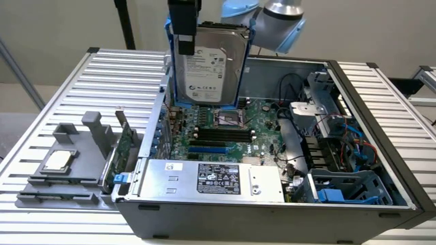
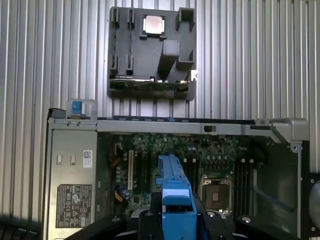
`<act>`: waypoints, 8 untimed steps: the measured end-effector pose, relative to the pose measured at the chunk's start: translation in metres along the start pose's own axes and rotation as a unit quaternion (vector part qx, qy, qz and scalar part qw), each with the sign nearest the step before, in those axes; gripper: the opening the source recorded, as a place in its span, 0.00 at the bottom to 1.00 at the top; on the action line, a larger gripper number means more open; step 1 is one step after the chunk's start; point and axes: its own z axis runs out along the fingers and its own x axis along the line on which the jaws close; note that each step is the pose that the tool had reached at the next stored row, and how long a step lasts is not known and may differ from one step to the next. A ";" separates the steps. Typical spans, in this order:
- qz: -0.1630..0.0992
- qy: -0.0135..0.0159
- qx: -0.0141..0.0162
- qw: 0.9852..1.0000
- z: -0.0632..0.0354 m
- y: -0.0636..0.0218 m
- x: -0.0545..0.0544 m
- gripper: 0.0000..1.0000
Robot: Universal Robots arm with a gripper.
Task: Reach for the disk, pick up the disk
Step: 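Pick up the disk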
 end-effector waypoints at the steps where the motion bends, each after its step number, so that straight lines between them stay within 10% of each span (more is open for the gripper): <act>1: 0.000 0.000 0.000 1.000 -0.0002 -0.0034 0.001 0.33; 8: 0.000 0.000 -0.003 1.000 -0.0019 -0.0292 0.012 0.33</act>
